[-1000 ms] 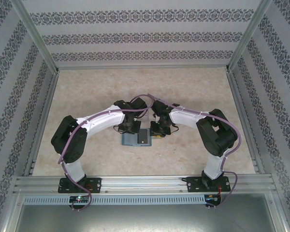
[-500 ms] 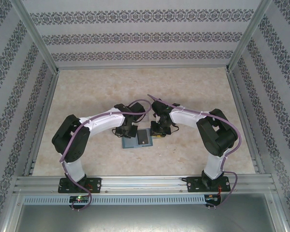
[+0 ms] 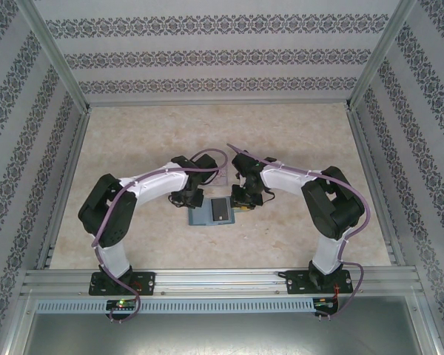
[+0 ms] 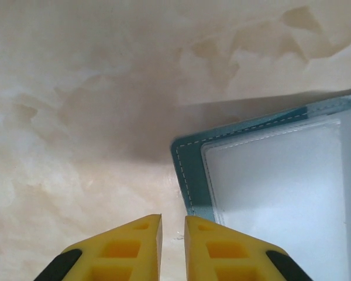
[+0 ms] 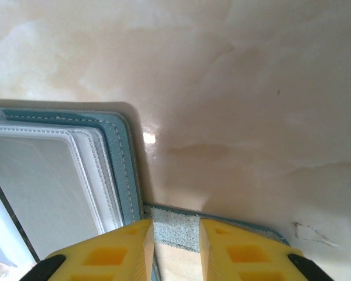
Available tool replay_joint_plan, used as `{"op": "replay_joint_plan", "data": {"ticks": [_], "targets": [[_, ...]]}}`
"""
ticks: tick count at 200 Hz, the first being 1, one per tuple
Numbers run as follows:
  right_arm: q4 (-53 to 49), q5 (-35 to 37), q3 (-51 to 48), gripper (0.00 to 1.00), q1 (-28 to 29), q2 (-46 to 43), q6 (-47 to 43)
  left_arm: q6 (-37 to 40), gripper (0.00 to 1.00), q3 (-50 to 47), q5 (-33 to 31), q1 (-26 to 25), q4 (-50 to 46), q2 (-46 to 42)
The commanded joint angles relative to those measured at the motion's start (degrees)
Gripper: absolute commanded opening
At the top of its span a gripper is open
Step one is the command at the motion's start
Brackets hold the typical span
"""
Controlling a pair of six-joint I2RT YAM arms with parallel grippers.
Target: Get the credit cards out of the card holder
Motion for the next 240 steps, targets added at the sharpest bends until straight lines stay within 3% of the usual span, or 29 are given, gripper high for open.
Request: {"op": "replay_joint_plan", "data": {"ticks": [1,82,135,240], "targets": [[-1.8,0.7,1.2,0.27,-0.4,-1.9,-0.8,0.8,0.17,2.0,3.1,0.4,-0.1,-3.7],[0.1,-2.6,1.2,0.27,-0.4,-4.0,0.4,-5.4,0.14,-6.3,24.1,1.3,20.1,-4.8],[3.4,-6.3,1.2,0.23,0.3,-3.1,2.3,-11.9,0.12,-16.0,34.0,5.6,35.7,-6.5],[5.3,-7.9,2.5,0.21,1.5,1.6,3.3,-13.8,0.09,-20.3,37.0,8.1,40.9,-7.2]]}}
